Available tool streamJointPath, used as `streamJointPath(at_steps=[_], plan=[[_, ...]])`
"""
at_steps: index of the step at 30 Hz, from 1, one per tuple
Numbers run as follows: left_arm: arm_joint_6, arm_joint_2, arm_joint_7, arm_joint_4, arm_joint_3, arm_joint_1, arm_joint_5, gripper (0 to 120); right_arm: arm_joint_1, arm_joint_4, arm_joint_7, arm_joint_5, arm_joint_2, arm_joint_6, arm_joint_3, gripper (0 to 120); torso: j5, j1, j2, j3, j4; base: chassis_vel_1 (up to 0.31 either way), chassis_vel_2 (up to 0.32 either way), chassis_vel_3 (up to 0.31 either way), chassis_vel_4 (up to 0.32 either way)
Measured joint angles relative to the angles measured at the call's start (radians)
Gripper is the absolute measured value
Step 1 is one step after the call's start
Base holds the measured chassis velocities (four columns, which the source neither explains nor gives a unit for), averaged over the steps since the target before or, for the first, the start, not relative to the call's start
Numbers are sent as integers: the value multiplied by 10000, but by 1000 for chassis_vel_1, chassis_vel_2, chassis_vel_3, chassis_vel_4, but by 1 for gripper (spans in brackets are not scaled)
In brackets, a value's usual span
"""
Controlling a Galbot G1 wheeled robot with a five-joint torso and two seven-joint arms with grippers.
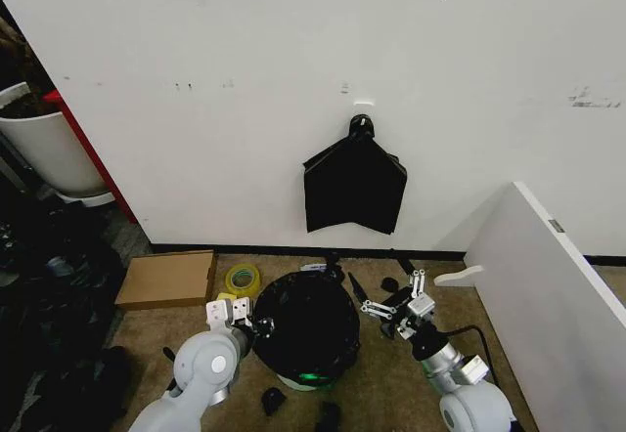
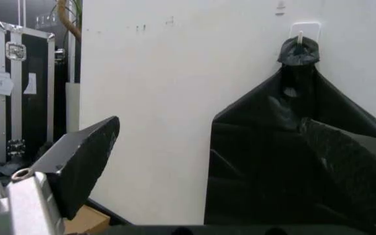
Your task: Place the garbage bag over the trash bin.
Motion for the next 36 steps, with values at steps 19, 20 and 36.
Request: streamJointPath(at_steps=[19,20,36], plan=[[-9980,-469,5036,-471,-703,2085,7321,100,-1081,1643,3917,-1857,1275,-3177,949,100,0,-1,0,-1,1,0,0,0,0],[-10115,-510,5129,-527,-732,2101,7118,100,-1086,1711,4244,-1864,1361,-3399,949,100,1,-1,0,-1,2,0,0,0,0],[-11149,-567,5832,-556,-755,2025,5716,100,-2129,2269,1997,-1487,2755,-1949,2258,100,0,0,0,0,0,0,0,0,0]])
